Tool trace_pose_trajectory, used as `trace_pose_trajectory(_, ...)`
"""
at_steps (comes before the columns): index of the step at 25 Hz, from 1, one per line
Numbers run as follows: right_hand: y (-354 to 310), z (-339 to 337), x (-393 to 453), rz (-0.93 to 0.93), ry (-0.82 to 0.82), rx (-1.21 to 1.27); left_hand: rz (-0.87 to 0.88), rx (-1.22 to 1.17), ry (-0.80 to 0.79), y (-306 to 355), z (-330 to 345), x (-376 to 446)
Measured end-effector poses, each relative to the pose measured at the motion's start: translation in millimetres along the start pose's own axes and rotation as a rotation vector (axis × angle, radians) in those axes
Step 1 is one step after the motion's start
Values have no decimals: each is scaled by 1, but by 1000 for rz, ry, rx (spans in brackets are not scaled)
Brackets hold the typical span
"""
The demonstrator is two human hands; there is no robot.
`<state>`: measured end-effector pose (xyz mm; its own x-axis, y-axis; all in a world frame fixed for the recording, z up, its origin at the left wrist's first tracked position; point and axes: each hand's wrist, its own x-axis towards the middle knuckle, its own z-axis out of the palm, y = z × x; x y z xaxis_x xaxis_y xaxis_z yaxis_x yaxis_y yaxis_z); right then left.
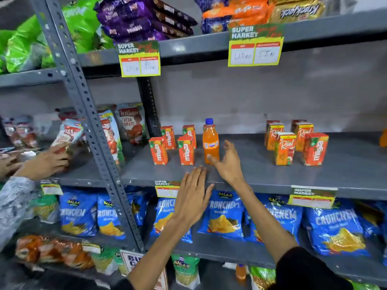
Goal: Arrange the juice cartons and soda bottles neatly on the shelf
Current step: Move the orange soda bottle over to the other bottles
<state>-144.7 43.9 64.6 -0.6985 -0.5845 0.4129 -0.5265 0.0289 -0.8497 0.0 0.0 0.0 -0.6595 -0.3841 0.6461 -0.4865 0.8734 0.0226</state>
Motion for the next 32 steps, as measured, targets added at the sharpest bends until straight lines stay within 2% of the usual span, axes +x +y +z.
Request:
trace_pose_trajectory(10,-6,18,29,53,23,50,2,36,-7,-5,9,7)
trace_pose_trajectory(16,0,-10,11,28,84,94,33,23,6,4,14,3)
trace_pose_trajectory(19,5,-46,-8,19,71,95,4,9,1,34,15,0)
trace_pose_trajectory(22,13,-92,-17,-15,93,85,50,-64,24,74,19,7)
trace_pose_trajectory(28,47,-218,-20,-5,143,93,73,-190,24,198,27,41)
trace_pose_trajectory(32,85,-307,-12,4,163,54,108,-150,9,272,39,66)
